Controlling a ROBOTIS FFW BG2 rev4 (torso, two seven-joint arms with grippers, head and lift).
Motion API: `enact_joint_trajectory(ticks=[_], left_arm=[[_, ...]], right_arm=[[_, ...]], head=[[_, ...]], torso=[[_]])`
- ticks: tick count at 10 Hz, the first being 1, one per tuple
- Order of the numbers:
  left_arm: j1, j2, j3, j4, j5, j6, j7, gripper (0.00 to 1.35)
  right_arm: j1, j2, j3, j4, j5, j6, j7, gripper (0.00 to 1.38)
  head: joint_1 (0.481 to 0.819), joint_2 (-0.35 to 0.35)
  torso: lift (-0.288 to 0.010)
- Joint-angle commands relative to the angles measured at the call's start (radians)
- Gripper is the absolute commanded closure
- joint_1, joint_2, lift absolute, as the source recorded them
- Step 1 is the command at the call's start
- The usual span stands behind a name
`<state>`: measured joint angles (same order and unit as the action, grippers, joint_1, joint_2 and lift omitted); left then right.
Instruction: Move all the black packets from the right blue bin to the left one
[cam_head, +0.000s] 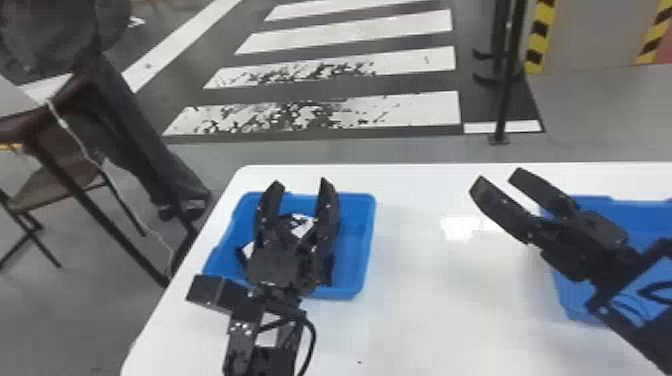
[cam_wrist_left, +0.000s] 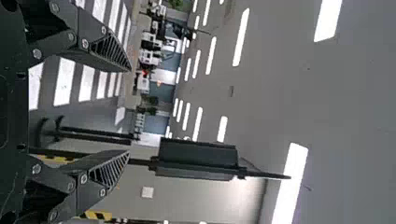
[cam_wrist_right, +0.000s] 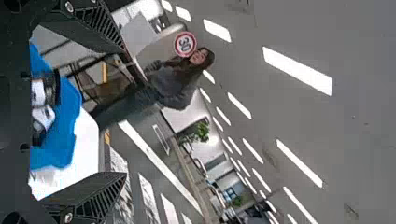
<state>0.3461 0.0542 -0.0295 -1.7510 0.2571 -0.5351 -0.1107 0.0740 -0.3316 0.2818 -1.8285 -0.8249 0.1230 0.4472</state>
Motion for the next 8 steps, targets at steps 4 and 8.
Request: enact_joint_trajectory(ticks=[4,8], left_arm=[[0.115,0.003,-0.014,-0.251,-0.151,0.228,-0.03,0.07],[0.233,0.013,-0.05,-0.422,-0.281,0.422,0.134,0.01]], right_arm=[[0.289,0.091,-0.391,-0.222,0.332,0.029,-0.074,0.09],[0.503,0.129,-0.405,-0.438,0.478,0.029,-0.199,0.09]], head=[[0.695,0.027],[0.695,-0.041]], torso=[[-0.14],[-0.14]])
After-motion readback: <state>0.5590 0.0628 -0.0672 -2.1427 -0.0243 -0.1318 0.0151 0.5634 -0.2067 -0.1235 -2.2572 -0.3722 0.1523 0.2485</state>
